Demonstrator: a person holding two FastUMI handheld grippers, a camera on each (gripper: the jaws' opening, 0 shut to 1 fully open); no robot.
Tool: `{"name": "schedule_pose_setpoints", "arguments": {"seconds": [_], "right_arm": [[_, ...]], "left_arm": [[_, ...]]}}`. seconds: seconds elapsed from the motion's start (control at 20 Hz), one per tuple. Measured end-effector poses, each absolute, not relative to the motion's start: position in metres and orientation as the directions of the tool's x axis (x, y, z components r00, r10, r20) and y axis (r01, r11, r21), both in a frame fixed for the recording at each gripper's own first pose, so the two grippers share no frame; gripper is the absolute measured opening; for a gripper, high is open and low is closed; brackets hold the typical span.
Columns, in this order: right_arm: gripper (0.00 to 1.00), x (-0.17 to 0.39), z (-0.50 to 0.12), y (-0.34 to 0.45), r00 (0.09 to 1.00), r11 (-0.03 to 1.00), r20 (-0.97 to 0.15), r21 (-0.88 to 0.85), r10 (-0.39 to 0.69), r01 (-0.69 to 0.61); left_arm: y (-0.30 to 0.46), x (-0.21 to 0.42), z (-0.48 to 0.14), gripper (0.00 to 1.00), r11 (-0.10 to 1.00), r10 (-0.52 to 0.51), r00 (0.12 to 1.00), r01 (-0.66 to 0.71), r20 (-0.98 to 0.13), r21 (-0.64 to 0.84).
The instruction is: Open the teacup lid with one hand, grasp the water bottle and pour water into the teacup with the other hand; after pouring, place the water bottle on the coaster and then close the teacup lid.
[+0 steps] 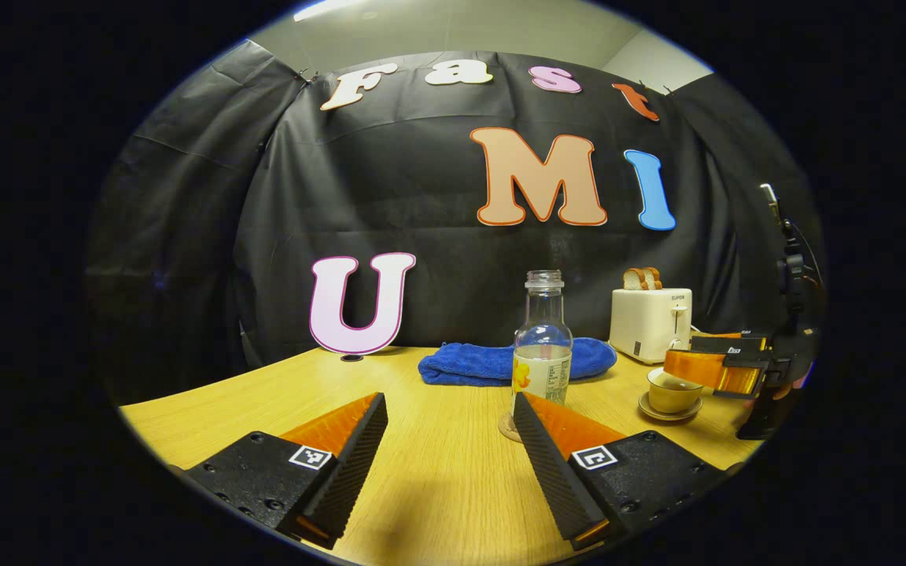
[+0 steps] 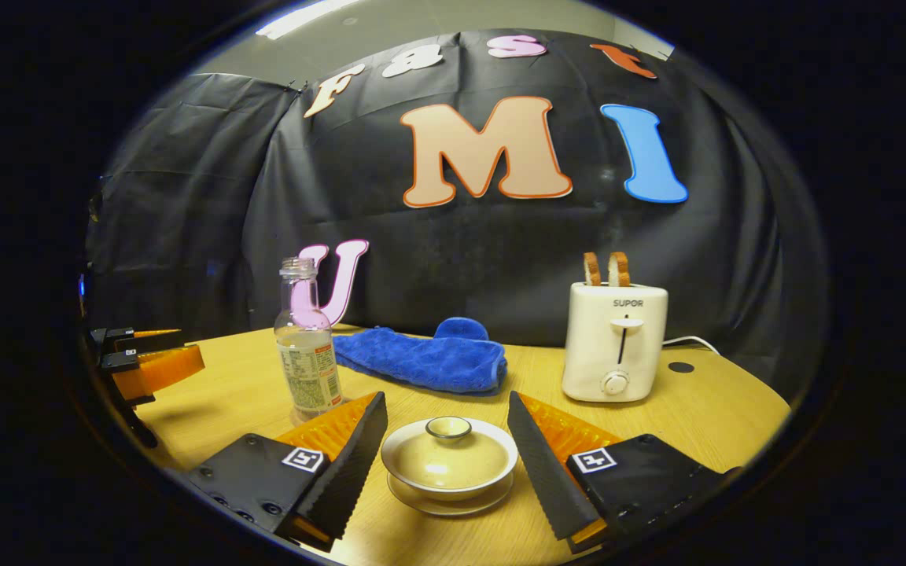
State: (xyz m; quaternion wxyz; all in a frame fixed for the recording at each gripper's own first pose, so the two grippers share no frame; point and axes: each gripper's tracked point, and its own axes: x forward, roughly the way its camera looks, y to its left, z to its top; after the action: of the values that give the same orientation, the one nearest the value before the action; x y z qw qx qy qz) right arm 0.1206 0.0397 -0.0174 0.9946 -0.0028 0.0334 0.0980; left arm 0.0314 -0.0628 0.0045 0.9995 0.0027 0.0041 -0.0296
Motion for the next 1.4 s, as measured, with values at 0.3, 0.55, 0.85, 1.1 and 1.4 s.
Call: {"name": "schedule_pose_setpoints", "arguments": {"seconds": [0.3, 0.55, 0.85, 1.1, 1.4], "right_arm": [[0.97, 0.088, -0.007, 0.02, 0.992, 0.992, -0.004, 0.004, 0.126, -0.126], [1.0, 0.05, -0.003, -0.015, 1.0, 1.0, 0.001, -0.001, -0.014, 0.014], [1.0, 0.022, 0.001, -0.059, 0.972, 0.972, 0.015, -0.008, -0.236, 0.237], [1.0, 0.02, 0.0, -0.066, 0.96, 0.96, 0.016, -0.01, -0.281, 0.281], [0.93, 0.02, -0.001, -0.068, 0.955, 0.955, 0.017, -0.01, -0.295, 0.295]], "left_arm": [[-0.061, 0.031, 0.004, 0.94, 0.998, -0.055, 0.998, 0.055, -0.009, 0.006], [-0.059, 0.031, 0.004, 0.94, 0.999, -0.044, 0.999, 0.045, -0.007, 0.007], [-0.046, 0.03, 0.004, 0.94, 1.0, 0.026, 1.0, -0.026, -0.008, 0.01], [-0.044, 0.029, 0.004, 0.94, 0.999, 0.041, 0.999, -0.041, -0.009, 0.009], [-0.044, 0.029, 0.004, 0.94, 0.999, 0.041, 0.999, -0.041, -0.009, 0.007]]}}
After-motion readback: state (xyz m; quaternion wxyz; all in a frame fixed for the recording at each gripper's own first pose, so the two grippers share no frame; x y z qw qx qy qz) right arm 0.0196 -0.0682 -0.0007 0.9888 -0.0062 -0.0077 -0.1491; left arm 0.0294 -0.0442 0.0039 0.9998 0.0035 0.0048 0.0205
